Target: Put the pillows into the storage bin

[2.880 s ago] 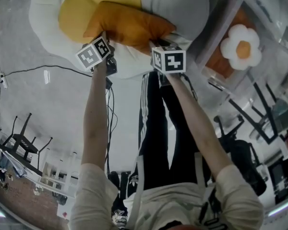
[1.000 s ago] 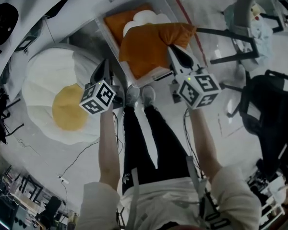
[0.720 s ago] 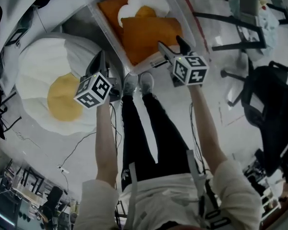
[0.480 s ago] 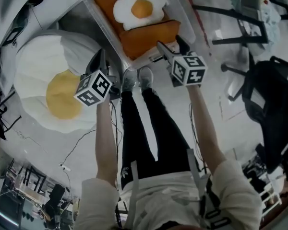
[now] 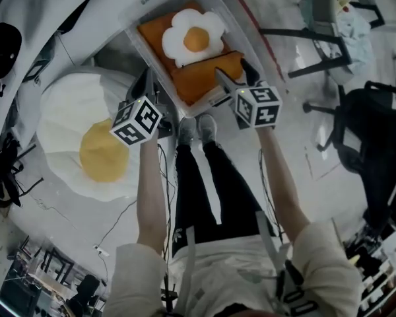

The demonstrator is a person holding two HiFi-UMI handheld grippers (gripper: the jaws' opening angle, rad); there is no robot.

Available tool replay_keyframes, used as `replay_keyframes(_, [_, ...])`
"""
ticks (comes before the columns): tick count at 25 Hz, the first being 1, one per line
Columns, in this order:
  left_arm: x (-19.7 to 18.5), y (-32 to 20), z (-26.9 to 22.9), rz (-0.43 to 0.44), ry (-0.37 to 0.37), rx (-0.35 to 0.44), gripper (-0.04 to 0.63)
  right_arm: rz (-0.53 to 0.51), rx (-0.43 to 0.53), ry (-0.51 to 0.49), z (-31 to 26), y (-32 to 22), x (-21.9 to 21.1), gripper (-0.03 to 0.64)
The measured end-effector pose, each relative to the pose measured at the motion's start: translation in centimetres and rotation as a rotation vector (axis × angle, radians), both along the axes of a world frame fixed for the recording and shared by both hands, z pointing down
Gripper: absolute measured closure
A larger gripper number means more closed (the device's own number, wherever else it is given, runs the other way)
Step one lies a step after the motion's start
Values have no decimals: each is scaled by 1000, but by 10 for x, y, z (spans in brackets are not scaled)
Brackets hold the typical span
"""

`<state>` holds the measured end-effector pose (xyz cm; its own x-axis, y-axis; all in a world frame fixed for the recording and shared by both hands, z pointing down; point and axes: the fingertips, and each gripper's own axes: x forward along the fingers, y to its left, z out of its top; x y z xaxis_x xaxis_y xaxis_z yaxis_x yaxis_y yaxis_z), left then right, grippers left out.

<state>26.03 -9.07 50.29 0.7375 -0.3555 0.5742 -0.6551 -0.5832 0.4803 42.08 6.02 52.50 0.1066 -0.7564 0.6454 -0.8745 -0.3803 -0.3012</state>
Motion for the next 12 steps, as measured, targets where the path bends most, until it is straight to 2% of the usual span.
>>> replay_keyframes(3, [32, -25, -64, 23, 91, 100, 591, 67, 156, 6, -69, -24, 29, 305])
replay_keyframes(5, [40, -34, -114, 37, 150, 162, 591, 81, 233, 18, -118, -33, 37, 307])
replay_keyframes(10, [19, -29, -244, 37, 229, 268, 591, 100, 367, 91, -252, -33, 24, 313])
replay_keyframes(12, [7, -22, -296, 52, 252, 339, 591, 96, 413, 149, -303, -35, 11, 348])
